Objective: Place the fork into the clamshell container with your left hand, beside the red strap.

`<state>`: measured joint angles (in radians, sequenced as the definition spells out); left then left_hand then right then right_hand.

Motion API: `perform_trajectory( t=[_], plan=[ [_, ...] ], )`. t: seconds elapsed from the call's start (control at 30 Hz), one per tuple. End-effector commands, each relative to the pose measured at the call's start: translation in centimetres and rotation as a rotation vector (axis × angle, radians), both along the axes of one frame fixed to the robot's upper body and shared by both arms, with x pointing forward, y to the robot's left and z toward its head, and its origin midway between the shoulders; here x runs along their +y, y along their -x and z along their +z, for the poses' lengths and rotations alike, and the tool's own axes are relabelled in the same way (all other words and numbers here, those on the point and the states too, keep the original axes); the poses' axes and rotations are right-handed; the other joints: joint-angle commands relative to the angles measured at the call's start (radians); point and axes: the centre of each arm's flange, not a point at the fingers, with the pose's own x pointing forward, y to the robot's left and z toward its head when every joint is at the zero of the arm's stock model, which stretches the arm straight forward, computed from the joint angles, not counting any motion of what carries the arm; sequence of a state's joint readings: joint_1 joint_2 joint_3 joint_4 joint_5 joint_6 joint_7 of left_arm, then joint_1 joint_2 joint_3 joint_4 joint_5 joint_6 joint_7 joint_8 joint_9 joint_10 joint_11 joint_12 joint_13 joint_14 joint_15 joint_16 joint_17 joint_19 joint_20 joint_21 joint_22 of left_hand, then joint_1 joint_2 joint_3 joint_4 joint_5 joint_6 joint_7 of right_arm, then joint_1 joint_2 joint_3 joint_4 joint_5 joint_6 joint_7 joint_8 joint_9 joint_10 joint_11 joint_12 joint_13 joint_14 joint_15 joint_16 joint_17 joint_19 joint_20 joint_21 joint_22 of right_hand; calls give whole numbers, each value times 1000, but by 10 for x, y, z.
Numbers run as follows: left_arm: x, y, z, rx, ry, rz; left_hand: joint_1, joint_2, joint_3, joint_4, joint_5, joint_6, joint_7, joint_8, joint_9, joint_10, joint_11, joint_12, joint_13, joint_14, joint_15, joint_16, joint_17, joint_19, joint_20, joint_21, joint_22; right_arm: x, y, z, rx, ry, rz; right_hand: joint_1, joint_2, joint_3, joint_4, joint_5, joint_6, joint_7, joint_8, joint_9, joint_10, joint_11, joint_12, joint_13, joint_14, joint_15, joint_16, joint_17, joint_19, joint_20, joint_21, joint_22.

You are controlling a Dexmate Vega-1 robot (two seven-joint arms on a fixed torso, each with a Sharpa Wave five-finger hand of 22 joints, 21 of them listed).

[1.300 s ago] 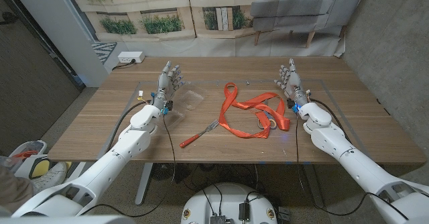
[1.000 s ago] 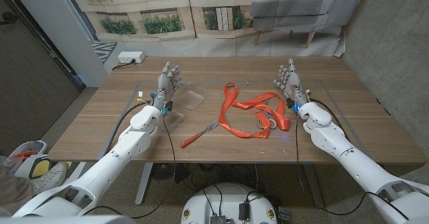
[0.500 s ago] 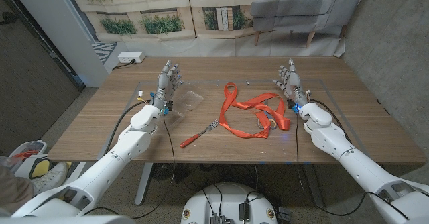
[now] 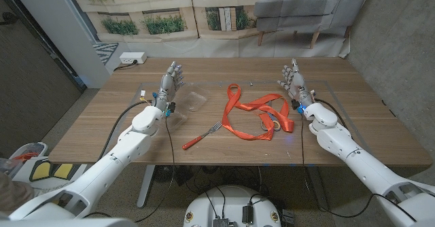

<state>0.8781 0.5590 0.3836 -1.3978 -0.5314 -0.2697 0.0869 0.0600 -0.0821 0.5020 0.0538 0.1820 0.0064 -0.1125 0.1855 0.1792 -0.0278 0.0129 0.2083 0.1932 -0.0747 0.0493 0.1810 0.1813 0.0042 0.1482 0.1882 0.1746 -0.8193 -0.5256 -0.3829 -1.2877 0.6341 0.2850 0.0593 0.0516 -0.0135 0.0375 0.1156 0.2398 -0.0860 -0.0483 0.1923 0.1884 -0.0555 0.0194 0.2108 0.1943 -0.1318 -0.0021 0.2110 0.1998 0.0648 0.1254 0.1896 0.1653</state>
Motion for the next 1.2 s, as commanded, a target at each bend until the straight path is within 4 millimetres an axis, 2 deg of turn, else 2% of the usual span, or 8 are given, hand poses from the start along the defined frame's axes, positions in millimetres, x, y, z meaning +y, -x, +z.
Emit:
perform_trajectory(
  t=[0.03, 0.07, 0.17, 0.6, 0.8, 0.93, 1.2],
  plan=[
    [0, 5, 3, -73, -22, 98, 27, -2, 5, -22, 4, 38, 1, 20, 2, 22, -10, 17, 4, -1, -11, 7, 2, -6, -3, 2, 2, 1, -7, 6, 4, 27, 0, 6, -1, 0, -2, 2, -13, 2, -1, 1, -10, 1, -3, 1, -9, -2, -3, 2, -3, 4, -2, 5],
    [-1, 6, 4, -69, -28, 107, 33, -1, 6, -28, 4, 48, 2, 22, 2, 35, -16, 22, 4, 4, -18, 9, 1, 0, -6, 5, 2, 1, -7, 7, 4, 28, 2, 7, -1, 0, -2, 2, -14, 3, -2, 1, -10, 1, -3, 1, -9, -2, -3, 2, -2, 4, -2, 5],
    [-3, 6, 5, -61, -42, 92, 38, 1, 8, -33, 4, 54, 4, 23, 2, 41, -14, 24, 4, 3, -19, 8, 1, 2, -9, 5, 2, 1, -8, 9, 5, 41, 5, 7, 0, -1, -3, 1, -14, 3, -1, 1, -9, 1, -3, 1, 14, -6, 5, 2, -1, 5, -1, 5],
    [-9, 13, 11, -57, -116, 110, 55, 5, 13, -49, 2, 48, 6, 15, 2, 23, -4, 14, 4, -17, -9, 1, 1, -10, -11, 1, 2, 4, -20, 13, 4, 27, 42, 10, 2, -2, -5, 1, -15, 3, 0, 1, -10, -1, -5, 1, 10, -3, 2, 2, 0, 4, -1, 5],
    [-13, 20, 19, -67, -146, 118, 58, 6, 13, -53, 1, 44, 8, 12, 2, 18, -3, 12, 4, -26, -6, -1, 1, -13, -10, 1, 2, 2, -16, 17, -17, 30, 47, 11, 3, -1, -6, 1, -14, 3, 1, 1, -8, -2, -4, 1, 8, -5, 1, 2, 1, 4, 0, 5],
    [-15, 22, 18, -60, -131, 82, 60, 7, 14, -55, 1, 44, 8, 12, 2, 18, -4, 12, 4, -28, -6, -1, 1, -14, -10, 1, 2, -2, -12, 14, -16, 10, 62, 13, 4, -1, -7, 0, -12, 4, 2, 1, -7, -2, -4, 1, 9, -7, 1, 2, 2, 4, 0, 5],
    [-19, 33, 18, -39, -212, 182, 63, 8, 14, -59, 0, 39, 7, 9, 2, 18, -2, 11, 4, -29, -6, 1, 1, -14, -13, 2, 2, -12, -3, 10, -11, 42, 38, 15, 5, -1, -8, 0, -6, 4, 5, 1, -1, -4, -3, 1, 9, -11, 1, 2, 3, 3, 0, 5]
  ],
)
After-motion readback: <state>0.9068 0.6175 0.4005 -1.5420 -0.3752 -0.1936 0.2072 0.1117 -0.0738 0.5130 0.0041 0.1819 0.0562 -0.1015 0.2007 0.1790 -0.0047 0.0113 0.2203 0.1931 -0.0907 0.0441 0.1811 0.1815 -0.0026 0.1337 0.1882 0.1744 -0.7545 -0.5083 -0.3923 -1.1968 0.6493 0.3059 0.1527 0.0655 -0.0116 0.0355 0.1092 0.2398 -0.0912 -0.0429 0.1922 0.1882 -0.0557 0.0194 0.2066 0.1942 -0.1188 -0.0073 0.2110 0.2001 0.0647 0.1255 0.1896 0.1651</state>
